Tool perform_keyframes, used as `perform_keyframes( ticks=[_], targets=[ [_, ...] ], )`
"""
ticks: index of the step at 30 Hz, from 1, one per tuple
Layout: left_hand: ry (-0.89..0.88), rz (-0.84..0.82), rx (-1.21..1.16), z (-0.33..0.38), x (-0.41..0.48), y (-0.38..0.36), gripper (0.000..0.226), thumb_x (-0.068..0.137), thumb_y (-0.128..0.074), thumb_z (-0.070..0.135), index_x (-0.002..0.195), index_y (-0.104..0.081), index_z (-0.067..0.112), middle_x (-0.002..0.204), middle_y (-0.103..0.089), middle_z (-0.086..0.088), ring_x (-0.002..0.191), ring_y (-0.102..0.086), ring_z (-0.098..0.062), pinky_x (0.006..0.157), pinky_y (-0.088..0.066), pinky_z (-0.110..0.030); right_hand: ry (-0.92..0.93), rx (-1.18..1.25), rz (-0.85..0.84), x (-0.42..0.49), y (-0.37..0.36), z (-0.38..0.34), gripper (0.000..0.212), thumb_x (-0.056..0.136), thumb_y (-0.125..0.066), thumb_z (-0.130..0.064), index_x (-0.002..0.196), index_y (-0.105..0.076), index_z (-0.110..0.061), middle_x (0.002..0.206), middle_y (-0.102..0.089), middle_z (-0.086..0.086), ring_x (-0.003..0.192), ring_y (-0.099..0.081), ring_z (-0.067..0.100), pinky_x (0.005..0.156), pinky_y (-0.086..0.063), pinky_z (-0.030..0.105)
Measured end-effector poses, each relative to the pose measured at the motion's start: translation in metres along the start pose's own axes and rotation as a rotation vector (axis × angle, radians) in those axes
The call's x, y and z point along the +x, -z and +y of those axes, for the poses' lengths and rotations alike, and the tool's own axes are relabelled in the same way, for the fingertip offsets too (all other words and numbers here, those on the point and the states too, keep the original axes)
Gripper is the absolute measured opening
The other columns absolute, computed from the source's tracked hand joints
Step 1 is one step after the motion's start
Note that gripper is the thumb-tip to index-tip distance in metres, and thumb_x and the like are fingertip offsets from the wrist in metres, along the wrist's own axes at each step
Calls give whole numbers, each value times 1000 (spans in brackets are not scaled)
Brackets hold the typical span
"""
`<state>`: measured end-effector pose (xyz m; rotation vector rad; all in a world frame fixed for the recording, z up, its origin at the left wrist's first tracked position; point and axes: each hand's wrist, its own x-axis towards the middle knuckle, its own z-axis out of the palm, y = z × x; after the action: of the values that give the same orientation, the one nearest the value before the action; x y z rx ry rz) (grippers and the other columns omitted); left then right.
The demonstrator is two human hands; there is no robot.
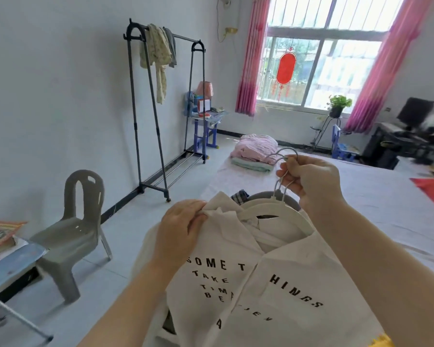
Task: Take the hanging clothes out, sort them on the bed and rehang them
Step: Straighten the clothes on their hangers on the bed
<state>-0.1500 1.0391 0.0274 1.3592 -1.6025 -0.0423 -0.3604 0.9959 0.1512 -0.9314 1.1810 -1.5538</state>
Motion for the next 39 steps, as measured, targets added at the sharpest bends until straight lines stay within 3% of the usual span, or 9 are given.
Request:
perform_keyframes(
  ticks=[9, 16, 20, 26, 36, 38, 39],
  targets=[
    [-41, -51, -142, -14, -15, -2, 23, 86, -61, 13, 107, -68, 8, 108, -66, -3, 101, -54, -13, 93, -39, -32, -12, -77, 89, -15, 5, 5, 11, 86, -59, 2, 77, -63, -3, 67, -62, 9, 45, -62, 13, 54, -57, 25],
    [12, -177, -152, -35, -17, -62, 24, 83, -65, 5, 107, -68, 5, 108, -67, -8, 103, -60, -24, 94, -46, -41, -95, -91, 152, 29, 32, 54, 14, 86, -58, 4, 75, -63, -4, 67, -62, 9, 48, -62, 15, 55, -57, 25],
    [23, -244, -141, -51, -4, -117, 23, 82, -66, 2, 105, -68, 2, 105, -68, -10, 100, -61, -26, 92, -45, -39, -137, -75, 174, 81, 53, 91, 15, 87, -57, 5, 75, -62, -3, 67, -61, 10, 43, -61, 11, 51, -55, 23],
    [113, -380, -102, -82, 41, -238, 24, 86, -62, 9, 109, -67, 6, 109, -66, -7, 105, -58, -22, 94, -38, -24, -228, -108, 191, 208, 94, 149, 15, 88, -55, 3, 77, -62, -5, 69, -60, 9, 46, -61, 10, 57, -55, 25],
    [261, -598, 60, -148, 107, -421, 24, 88, -59, 13, 111, -65, 8, 110, -66, -8, 105, -56, -25, 89, -35, -27, -406, -134, 180, 401, 143, 273, 16, 90, -51, 5, 79, -59, -4, 68, -57, 10, 45, -59, 9, 52, -51, 22],
    [284, -642, 102, -165, 111, -445, 27, 90, -55, 16, 116, -61, 11, 114, -63, -5, 108, -53, -23, 91, -36, -29, -442, -141, 162, 425, 147, 301, 10, 91, -52, 2, 92, -61, -1, 76, -60, 11, 57, -61, 13, 62, -51, 25],
    [294, -675, 126, -172, 112, -456, 29, 91, -54, 16, 119, -58, 12, 118, -61, -4, 111, -52, -22, 93, -36, -30, -467, -187, 148, 435, 152, 316, 17, 91, -53, -2, 107, -60, 0, 88, -61, 13, 70, -62, 16, 70, -49, 27]
  ],
)
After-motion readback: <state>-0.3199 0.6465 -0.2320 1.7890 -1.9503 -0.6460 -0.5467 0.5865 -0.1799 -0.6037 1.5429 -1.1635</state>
